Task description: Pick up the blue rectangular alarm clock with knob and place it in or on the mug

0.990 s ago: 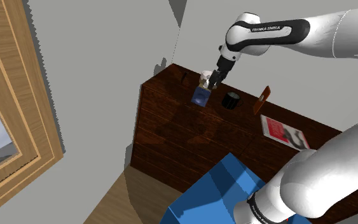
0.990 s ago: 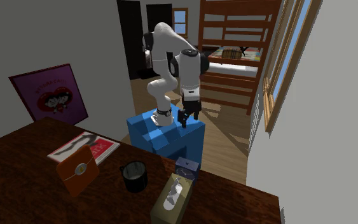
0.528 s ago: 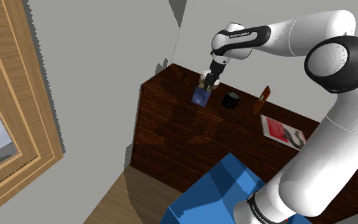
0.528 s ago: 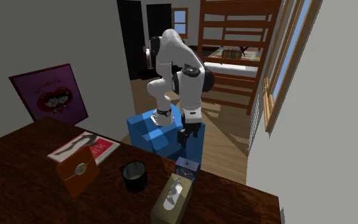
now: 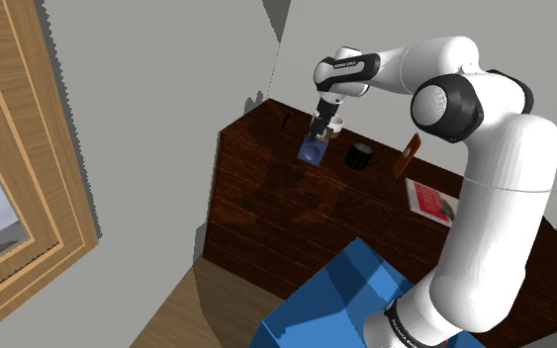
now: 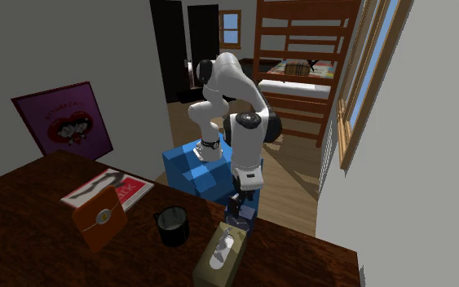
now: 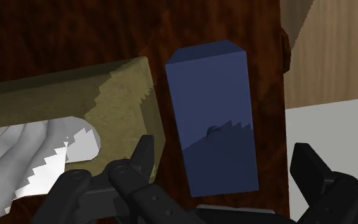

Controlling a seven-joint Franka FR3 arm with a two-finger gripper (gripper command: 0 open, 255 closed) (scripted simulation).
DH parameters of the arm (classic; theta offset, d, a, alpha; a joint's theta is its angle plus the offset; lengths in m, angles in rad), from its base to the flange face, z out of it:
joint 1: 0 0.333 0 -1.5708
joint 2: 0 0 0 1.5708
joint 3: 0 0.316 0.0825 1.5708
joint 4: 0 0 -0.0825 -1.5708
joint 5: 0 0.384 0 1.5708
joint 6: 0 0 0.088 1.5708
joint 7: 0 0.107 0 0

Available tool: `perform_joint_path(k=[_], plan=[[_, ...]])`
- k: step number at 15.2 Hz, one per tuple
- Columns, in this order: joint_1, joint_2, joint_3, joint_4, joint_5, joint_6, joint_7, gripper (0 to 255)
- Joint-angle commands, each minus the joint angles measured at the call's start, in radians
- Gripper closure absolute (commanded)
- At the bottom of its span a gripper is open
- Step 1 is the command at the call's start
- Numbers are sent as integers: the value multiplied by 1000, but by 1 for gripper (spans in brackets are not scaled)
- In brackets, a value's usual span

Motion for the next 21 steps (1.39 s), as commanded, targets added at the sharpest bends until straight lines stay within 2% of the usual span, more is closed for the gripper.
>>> perform_joint_path(k=[1,6,14,15,19,21], plan=[[-3,21,4,5,6,14,-5,0],[-5,48,10,-31,17,76,-12,0],[-5,48,10,-31,18,76,-12,0],[-5,50,11,-33,18,80,-13,255],[-6,65,13,-5,21,67,-7,255],[0,48,12,-38,17,83,-7,255]])
